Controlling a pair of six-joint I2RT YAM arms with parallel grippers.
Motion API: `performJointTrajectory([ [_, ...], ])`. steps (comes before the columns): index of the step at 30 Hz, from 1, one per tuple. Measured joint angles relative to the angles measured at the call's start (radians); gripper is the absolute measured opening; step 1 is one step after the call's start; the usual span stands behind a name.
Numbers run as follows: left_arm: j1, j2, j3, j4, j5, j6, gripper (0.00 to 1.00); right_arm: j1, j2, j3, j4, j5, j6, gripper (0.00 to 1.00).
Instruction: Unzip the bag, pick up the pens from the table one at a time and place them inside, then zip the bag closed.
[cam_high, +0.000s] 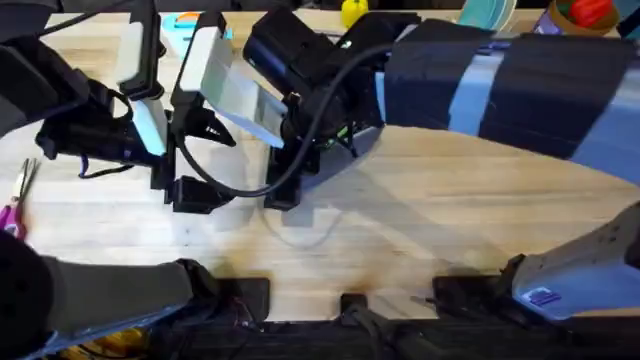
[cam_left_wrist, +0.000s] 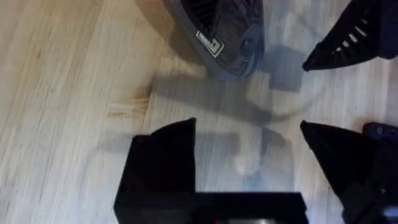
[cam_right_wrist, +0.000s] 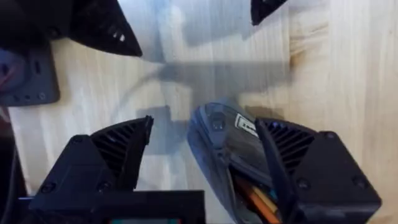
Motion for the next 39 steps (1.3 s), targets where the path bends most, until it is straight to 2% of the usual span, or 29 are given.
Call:
performJointTrajectory([
  [3, 0.000, 0.000, 0.000, 0.000, 0.000, 0.000, 0.993, 0.000, 0.000, 0.000, 0.000, 0.022, -0.016, 0.994],
  [6, 0.000, 0.000, 0.000, 0.000, 0.000, 0.000, 0.993, -0.002, 0.000, 0.000, -0.001, 0.032, -0.024, 0.948],
  [11, 0.000, 0.000, 0.000, 0.000, 0.000, 0.000, 0.992, -0.002, 0.000, 0.000, -0.001, 0.039, -0.018, 0.788],
  [20, 0.000, 0.000, 0.000, 0.000, 0.000, 0.000, 0.993, -0.002, 0.000, 0.000, -0.006, 0.039, 0.000, 0.417],
  [25, 0.000, 0.000, 0.000, 0.000, 0.000, 0.000, 0.993, -0.002, 0.002, 0.000, -0.028, 0.042, 0.000, 0.332],
  [30, 0.000, 0.000, 0.000, 0.000, 0.000, 0.000, 0.994, -0.002, 0.025, 0.000, -0.028, 0.046, 0.001, 0.192],
  [39, 0.000, 0.000, 0.000, 0.000, 0.000, 0.000, 0.993, -0.002, 0.028, 0.000, -0.024, 0.047, 0.003, 0.041],
])
